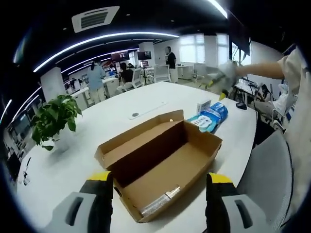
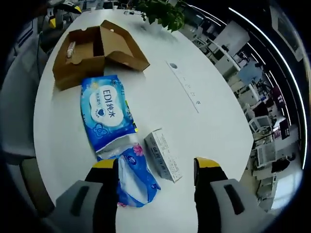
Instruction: Operate the shoe box by opening the lid, removing the specified soft item, and placing it in the target area until the item is outside and the box remains undamaged.
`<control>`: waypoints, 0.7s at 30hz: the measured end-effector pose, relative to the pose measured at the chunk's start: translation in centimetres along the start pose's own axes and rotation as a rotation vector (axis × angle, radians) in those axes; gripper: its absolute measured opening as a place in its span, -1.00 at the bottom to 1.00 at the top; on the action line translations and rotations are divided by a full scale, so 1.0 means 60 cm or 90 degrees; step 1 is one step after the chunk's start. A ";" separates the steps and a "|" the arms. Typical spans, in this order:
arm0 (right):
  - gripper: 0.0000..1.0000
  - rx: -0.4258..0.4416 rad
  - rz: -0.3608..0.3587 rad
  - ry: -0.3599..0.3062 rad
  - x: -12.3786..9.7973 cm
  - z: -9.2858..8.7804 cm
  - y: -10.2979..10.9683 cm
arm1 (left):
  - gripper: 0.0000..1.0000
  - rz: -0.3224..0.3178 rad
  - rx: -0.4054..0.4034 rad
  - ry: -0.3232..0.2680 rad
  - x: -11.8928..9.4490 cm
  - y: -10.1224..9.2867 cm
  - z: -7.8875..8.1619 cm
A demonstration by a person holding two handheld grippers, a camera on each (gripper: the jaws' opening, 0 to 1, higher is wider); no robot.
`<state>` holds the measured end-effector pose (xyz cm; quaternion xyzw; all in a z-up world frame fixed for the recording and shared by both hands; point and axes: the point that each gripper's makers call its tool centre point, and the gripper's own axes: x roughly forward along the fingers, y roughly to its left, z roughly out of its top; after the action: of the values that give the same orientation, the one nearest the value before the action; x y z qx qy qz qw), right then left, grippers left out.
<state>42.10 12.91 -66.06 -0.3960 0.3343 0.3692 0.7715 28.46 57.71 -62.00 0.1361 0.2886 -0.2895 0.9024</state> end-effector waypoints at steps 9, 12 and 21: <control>0.39 0.061 -0.023 -0.047 -0.041 0.015 0.032 | 0.60 -0.025 0.029 0.041 0.011 0.003 -0.003; 0.42 0.080 -0.030 -0.060 -0.051 0.017 0.043 | 0.60 -0.037 0.032 0.052 0.017 0.004 -0.003; 0.53 0.179 -0.058 -0.131 -0.086 0.033 0.076 | 0.57 -0.078 0.053 0.087 0.035 0.007 -0.008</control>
<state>36.15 14.94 -62.65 -0.2592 0.2835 0.3218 0.8654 29.90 57.30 -63.64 0.1750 0.3451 -0.3462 0.8547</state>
